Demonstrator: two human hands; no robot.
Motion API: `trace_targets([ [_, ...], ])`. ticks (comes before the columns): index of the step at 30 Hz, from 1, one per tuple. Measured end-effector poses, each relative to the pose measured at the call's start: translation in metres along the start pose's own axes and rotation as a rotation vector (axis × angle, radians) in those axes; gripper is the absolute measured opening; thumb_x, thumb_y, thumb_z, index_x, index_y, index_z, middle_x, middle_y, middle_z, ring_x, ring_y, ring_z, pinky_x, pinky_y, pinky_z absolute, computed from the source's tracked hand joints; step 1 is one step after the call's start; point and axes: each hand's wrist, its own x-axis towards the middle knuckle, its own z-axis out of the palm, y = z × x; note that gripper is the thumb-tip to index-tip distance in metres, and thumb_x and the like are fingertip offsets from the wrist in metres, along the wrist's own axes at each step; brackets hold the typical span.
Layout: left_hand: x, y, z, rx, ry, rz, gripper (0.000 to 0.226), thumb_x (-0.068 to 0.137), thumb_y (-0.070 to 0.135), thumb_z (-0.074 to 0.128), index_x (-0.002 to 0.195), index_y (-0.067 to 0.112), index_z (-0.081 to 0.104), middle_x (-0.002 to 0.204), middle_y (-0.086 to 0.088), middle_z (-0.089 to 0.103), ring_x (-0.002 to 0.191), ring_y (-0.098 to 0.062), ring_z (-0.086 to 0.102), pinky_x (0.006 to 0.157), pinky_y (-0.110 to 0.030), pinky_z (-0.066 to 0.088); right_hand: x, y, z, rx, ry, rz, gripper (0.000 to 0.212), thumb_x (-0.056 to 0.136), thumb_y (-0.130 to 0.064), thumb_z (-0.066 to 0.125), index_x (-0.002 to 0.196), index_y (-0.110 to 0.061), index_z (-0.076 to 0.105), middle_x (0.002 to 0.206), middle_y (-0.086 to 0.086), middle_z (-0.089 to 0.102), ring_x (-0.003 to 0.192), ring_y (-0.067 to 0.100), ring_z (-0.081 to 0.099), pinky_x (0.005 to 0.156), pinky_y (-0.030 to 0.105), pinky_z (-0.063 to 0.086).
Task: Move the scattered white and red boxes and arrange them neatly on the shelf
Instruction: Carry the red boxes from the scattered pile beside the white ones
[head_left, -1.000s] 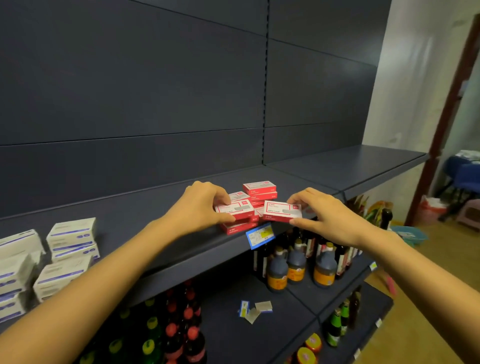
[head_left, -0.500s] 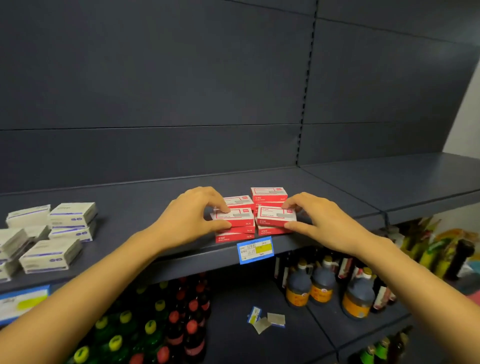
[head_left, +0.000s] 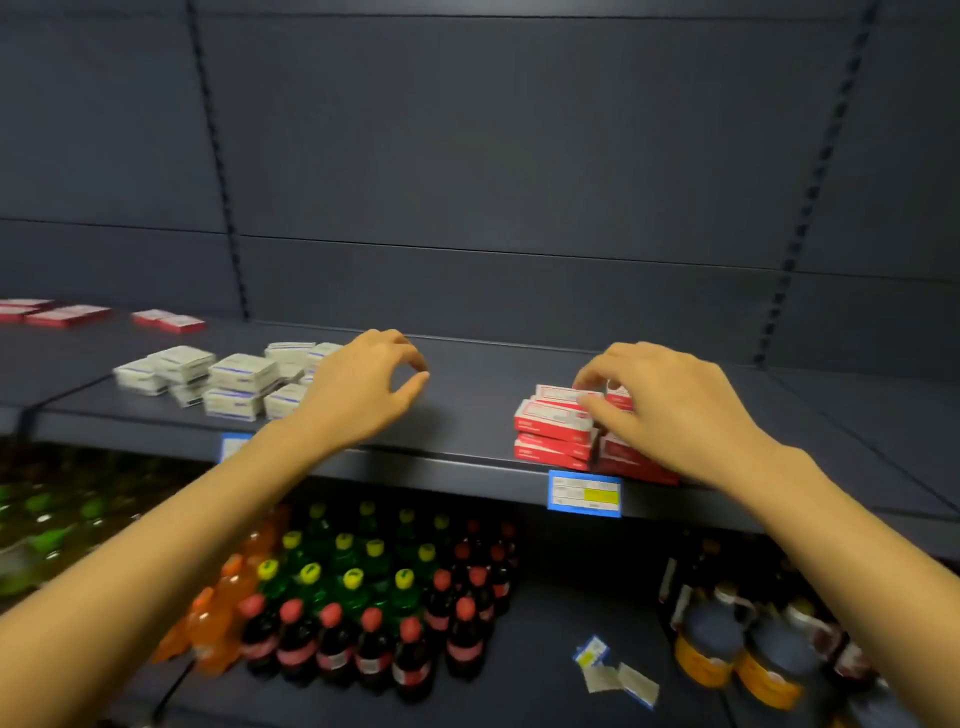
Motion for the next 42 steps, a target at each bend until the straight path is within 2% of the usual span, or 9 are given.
trace_targets([
  [3, -0.023, -0.023, -0.024, 0.097, -0.008, -0.122, 0.024, 0.09, 0.031, 0.051, 0.102, 0.016, 0.065, 0.11, -0.005, 0.063, 0.109, -0.025, 0.053, 0.086, -0.037, 0.044, 0.03, -0.034, 0.01, 0.092, 0.001, -0.094, 0.021, 0.091, -0.041, 0.047, 0.107, -0.035, 0.059, 0.112, -0.014, 0.062, 0.108, 0.013, 0.055, 0.074, 0.03, 0.042],
  [9, -0.078, -0.071, -0.076, 0.252, -0.009, -0.325, 0.032, 0.091, 0.039, 0.048, 0.11, 0.017, 0.061, 0.116, -0.003, 0.061, 0.111, -0.022, 0.052, 0.084, -0.035, 0.043, 0.079, -0.117, 0.035, 0.235, -0.09, -0.252, 0.027, 0.091, -0.039, 0.047, 0.116, -0.032, 0.055, 0.12, -0.011, 0.059, 0.112, 0.017, 0.054, 0.081, 0.033, 0.043],
  [18, -0.143, -0.17, -0.138, 0.368, -0.037, -0.476, 0.035, 0.09, 0.042, 0.048, 0.108, 0.015, 0.061, 0.112, -0.003, 0.063, 0.104, -0.021, 0.056, 0.083, -0.037, 0.049, 0.138, -0.249, 0.061, 0.334, -0.151, -0.368, 0.034, 0.089, -0.038, 0.051, 0.122, -0.031, 0.052, 0.127, -0.006, 0.057, 0.114, 0.021, 0.053, 0.086, 0.037, 0.044],
  [25, -0.17, -0.267, -0.172, 0.374, -0.083, -0.447, 0.038, 0.09, 0.042, 0.048, 0.114, 0.015, 0.059, 0.119, -0.003, 0.061, 0.109, -0.019, 0.055, 0.085, -0.034, 0.048, 0.191, -0.356, 0.082, 0.353, -0.157, -0.362, 0.032, 0.089, -0.039, 0.05, 0.12, -0.031, 0.054, 0.127, -0.005, 0.057, 0.113, 0.023, 0.055, 0.087, 0.038, 0.044],
  [31, -0.178, -0.343, -0.187, 0.331, -0.091, -0.412, 0.038, 0.09, 0.043, 0.048, 0.114, 0.016, 0.058, 0.118, -0.003, 0.062, 0.109, -0.017, 0.055, 0.085, -0.033, 0.048, 0.237, -0.42, 0.102, 0.31, -0.2, -0.313, 0.035, 0.089, -0.042, 0.05, 0.122, -0.029, 0.053, 0.123, -0.004, 0.06, 0.112, 0.018, 0.055, 0.087, 0.038, 0.047],
  [37, -0.163, -0.401, -0.179, 0.281, -0.121, -0.388, 0.038, 0.09, 0.043, 0.047, 0.116, 0.017, 0.057, 0.12, -0.001, 0.061, 0.111, -0.018, 0.054, 0.088, -0.035, 0.048, 0.27, -0.448, 0.127, 0.28, -0.264, -0.251, 0.036, 0.09, -0.041, 0.05, 0.123, -0.027, 0.053, 0.123, -0.003, 0.059, 0.112, 0.018, 0.055, 0.083, 0.036, 0.047],
  [42, -0.136, -0.441, -0.158, 0.216, -0.158, -0.362, 0.039, 0.091, 0.041, 0.047, 0.119, 0.016, 0.055, 0.123, -0.003, 0.059, 0.113, -0.019, 0.053, 0.089, -0.035, 0.046, 0.308, -0.447, 0.152, 0.272, -0.357, -0.125, 0.039, 0.09, -0.04, 0.051, 0.127, -0.026, 0.05, 0.129, -0.002, 0.056, 0.114, 0.022, 0.055, 0.09, 0.039, 0.047],
])
